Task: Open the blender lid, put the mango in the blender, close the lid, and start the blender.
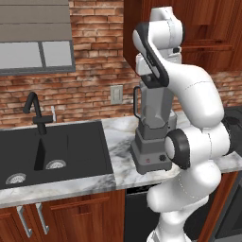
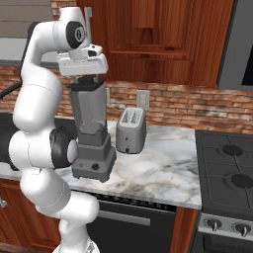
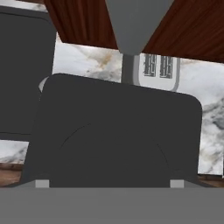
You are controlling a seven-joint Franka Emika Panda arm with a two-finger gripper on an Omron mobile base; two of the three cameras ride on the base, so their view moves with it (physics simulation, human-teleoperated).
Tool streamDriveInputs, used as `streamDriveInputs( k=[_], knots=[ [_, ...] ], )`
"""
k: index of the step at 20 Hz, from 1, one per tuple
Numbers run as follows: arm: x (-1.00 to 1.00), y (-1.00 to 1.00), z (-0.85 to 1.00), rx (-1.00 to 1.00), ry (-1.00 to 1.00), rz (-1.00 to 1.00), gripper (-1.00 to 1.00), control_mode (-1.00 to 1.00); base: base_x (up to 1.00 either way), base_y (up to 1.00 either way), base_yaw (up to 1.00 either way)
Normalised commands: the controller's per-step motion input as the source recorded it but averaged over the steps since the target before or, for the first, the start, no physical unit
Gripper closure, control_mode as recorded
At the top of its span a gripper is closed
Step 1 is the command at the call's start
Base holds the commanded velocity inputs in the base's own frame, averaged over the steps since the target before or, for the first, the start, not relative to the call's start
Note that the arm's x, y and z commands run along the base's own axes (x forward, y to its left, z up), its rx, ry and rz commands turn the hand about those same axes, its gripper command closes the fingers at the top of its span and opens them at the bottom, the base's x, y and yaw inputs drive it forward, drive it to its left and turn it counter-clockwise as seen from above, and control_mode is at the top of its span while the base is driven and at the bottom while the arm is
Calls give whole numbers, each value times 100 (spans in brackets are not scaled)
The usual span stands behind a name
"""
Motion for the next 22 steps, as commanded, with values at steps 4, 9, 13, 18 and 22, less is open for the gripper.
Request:
streamDriveInputs(
  k=[4,9,13,18,22],
  knots=[
    [9,0,-16,0,0,0,100,-100,0,0,0],
    [0,0,-14,1,0,1,100,-100,0,0,0],
    [3,0,-8,0,0,3,100,-100,0,0,0],
    [6,0,-2,0,0,6,100,-100,0,0,0],
    [0,0,0,0,0,7,100,-100,0,0,0]
  ],
)
